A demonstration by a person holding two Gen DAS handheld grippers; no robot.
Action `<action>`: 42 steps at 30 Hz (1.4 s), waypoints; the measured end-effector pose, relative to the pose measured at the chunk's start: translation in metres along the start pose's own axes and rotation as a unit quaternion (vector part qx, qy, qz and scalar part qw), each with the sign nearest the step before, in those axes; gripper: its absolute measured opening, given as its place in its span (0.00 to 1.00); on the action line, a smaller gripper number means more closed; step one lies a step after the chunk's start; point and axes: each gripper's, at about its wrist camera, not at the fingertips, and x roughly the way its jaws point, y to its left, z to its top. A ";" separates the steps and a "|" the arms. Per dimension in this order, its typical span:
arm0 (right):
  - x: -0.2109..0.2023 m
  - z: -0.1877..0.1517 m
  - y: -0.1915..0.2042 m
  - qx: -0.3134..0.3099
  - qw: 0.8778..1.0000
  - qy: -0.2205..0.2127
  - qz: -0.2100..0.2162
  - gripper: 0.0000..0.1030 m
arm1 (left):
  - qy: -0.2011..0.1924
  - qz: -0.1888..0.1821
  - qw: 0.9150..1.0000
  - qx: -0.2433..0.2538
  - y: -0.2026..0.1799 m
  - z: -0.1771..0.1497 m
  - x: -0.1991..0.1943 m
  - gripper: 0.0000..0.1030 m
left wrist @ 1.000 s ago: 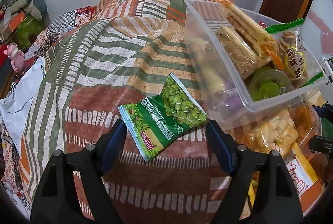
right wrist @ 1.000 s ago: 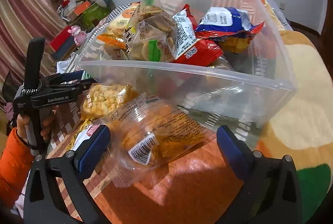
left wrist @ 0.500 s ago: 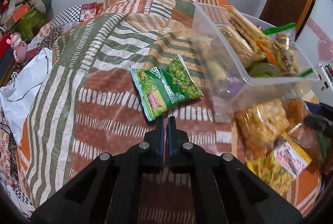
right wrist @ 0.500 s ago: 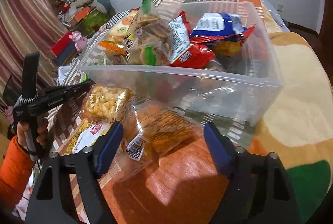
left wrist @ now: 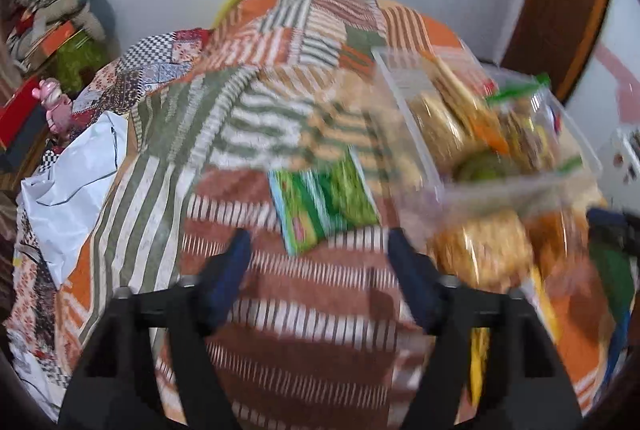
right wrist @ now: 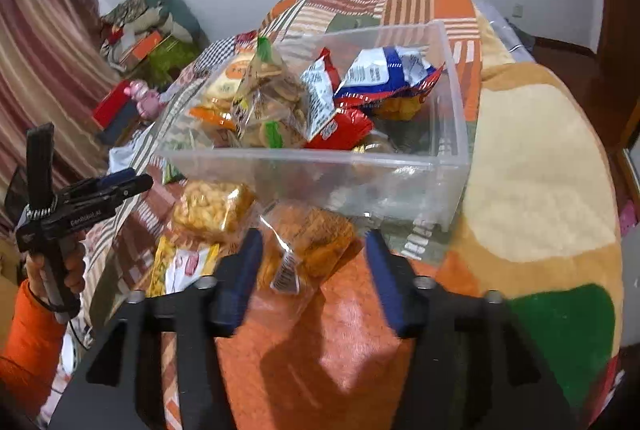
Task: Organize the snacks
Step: 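Grasp the green pea snack bag with the left tool while the right tool grasps the clear orange-cracker bag, then carry the green pea bag and orange-cracker bag into the clear box and release both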
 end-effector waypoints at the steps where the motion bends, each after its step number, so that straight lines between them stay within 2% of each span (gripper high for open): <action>1: 0.001 0.002 0.001 0.003 1.000 -0.002 0.000 0.68 | 0.000 -0.004 1.000 -0.005 0.001 0.005 0.005 0.76; 3: 0.005 0.005 0.004 0.008 1.000 -0.003 0.002 0.70 | 0.011 -0.010 1.000 -0.009 0.003 0.016 0.022 0.76; 6: 0.012 0.008 0.005 0.009 1.000 0.005 0.003 0.70 | 0.031 0.006 0.999 -0.009 0.003 0.023 0.046 0.76; 9: 0.019 0.008 0.005 0.018 1.000 0.009 0.003 0.75 | 0.045 0.003 0.999 -0.022 0.007 0.022 0.066 0.76; 13: 0.031 0.008 0.008 0.030 0.999 0.014 -0.001 0.82 | 0.035 0.006 0.999 -0.022 0.007 0.018 0.070 0.75; 15: 0.037 0.008 0.010 0.034 0.999 0.023 -0.001 0.82 | 0.033 0.007 0.999 -0.022 0.009 0.017 0.071 0.70; 17: 0.042 0.007 0.014 0.031 0.999 0.028 -0.013 0.83 | 0.033 0.018 0.999 -0.017 0.012 0.014 0.072 0.58; 18: 0.043 0.006 0.014 0.028 0.999 0.030 -0.016 0.84 | 0.031 0.017 0.999 -0.016 0.014 0.012 0.070 0.55; 20: 0.046 0.003 0.016 0.022 0.999 0.037 -0.015 0.85 | 0.031 0.023 0.999 -0.010 0.016 0.010 0.067 0.41; 23: 0.046 -0.001 0.013 0.017 0.999 0.040 -0.017 0.85 | 0.026 0.034 0.999 0.005 0.016 0.004 0.061 0.26; 26: 0.039 -0.004 0.009 0.007 0.999 0.040 -0.018 0.80 | 0.021 0.030 0.999 0.008 0.020 -0.001 0.050 0.15; 28: 0.033 -0.007 0.004 0.001 0.999 0.043 -0.016 0.69 | 0.019 0.023 1.000 0.008 0.022 -0.004 0.042 0.11; 30: 0.028 -0.010 0.001 -0.003 0.999 0.042 -0.017 0.67 | 0.018 0.000 1.000 0.008 0.024 -0.005 0.032 0.11; 33: 0.020 -0.013 -0.008 -0.004 0.999 0.041 -0.020 0.65 | 0.008 0.000 1.000 0.021 0.020 -0.005 0.020 0.13; 34: 0.016 -0.014 -0.012 0.001 0.999 0.039 -0.020 0.65 | 0.006 0.003 1.000 0.025 0.018 -0.003 0.018 0.21; 35: 0.015 -0.015 -0.013 0.004 0.999 0.039 -0.019 0.65 | 0.003 0.007 1.000 0.026 0.017 -0.001 0.017 0.36; 37: 0.011 -0.016 -0.019 0.015 0.999 0.039 -0.012 0.65 | -0.003 0.016 1.000 0.015 0.018 0.005 0.020 0.56; 42: 0.013 -0.009 -0.015 0.028 0.999 0.031 -0.005 0.65 | 0.017 -0.002 0.999 -0.040 0.025 0.025 0.047 0.58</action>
